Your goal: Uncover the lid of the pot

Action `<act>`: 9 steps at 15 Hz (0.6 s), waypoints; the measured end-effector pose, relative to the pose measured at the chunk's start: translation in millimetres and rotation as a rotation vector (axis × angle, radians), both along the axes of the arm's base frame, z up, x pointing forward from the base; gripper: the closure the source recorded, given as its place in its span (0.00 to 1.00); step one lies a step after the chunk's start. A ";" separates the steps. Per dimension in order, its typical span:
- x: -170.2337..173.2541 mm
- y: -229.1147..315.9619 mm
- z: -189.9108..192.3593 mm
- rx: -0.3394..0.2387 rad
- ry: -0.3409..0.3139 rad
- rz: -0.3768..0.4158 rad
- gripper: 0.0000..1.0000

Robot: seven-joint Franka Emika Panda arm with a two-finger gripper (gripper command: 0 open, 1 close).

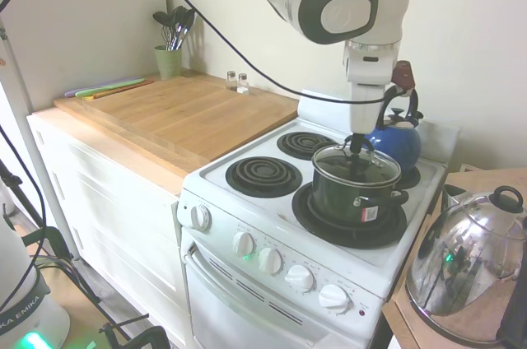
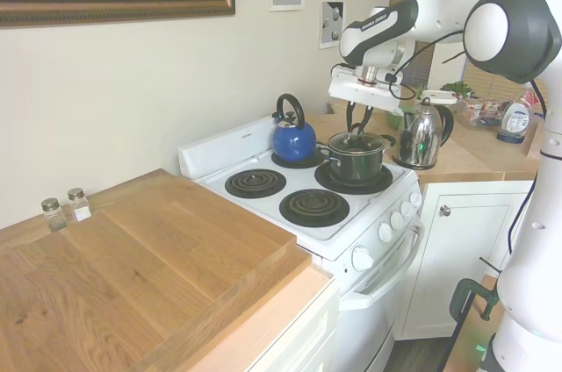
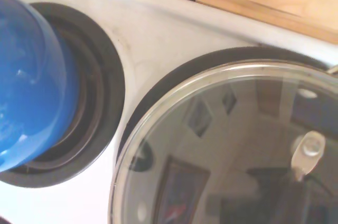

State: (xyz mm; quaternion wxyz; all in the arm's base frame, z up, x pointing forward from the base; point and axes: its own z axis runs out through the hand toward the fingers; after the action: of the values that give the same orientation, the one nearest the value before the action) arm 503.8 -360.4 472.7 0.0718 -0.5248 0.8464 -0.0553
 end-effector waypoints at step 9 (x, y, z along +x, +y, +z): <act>1.2 0.0 1.9 -0.004 -0.003 0.003 1.00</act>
State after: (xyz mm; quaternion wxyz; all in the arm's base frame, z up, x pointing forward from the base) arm 505.0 -360.4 474.6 0.0723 -0.5260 0.8455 -0.0576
